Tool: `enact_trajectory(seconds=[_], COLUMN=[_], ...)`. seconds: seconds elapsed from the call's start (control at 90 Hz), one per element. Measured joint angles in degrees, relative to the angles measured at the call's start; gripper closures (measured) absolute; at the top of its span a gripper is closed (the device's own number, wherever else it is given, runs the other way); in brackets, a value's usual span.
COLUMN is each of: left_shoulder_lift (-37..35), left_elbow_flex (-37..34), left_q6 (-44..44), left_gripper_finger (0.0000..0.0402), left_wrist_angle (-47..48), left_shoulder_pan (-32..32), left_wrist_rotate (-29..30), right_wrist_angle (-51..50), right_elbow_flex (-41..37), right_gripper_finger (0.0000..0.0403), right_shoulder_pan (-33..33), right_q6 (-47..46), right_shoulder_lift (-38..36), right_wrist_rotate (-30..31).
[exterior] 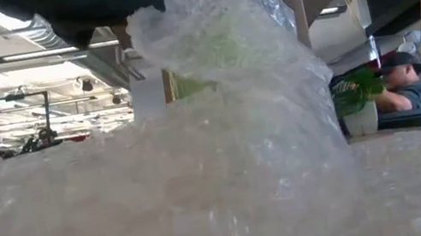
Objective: Wrap mug
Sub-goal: Wrap the green mug with bubble wrap
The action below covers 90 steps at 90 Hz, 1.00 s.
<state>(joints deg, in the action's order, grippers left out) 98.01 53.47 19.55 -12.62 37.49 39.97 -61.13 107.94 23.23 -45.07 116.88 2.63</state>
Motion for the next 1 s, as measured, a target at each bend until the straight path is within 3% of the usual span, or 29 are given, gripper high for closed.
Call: enact_trajectory(seconds=[0.411, 0.511, 0.733, 1.0], left_shoulder_lift=[0.0, 0.0, 0.1, -0.4], left_elbow_flex=[0.0, 0.0, 0.0, 0.0], left_q6=[-0.5, -1.6, -4.3, -2.8], left_gripper_finger=[0.0402, 0.0402, 0.0402, 0.0402], left_wrist_angle=[-0.9, -2.7, -5.9, -1.0], left_shoulder_pan=[-1.1, -1.2, -1.0, 0.7], left_wrist_rotate=[-0.2, -0.1, -0.2, -0.1], right_wrist_angle=[16.3, 16.3, 10.9, 3.2], right_elbow_flex=[0.0, 0.0, -0.1, -0.1], right_gripper_finger=[0.0403, 0.0403, 0.0403, 0.0403], right_shoulder_pan=[1.5, 1.4, 0.4, 0.4], right_q6=[8.0, 8.5, 5.5, -1.5], right_shoulder_lift=[-0.5, 0.0, 1.5, 1.5], right_wrist_rotate=[7.8, 10.9, 10.9, 9.5])
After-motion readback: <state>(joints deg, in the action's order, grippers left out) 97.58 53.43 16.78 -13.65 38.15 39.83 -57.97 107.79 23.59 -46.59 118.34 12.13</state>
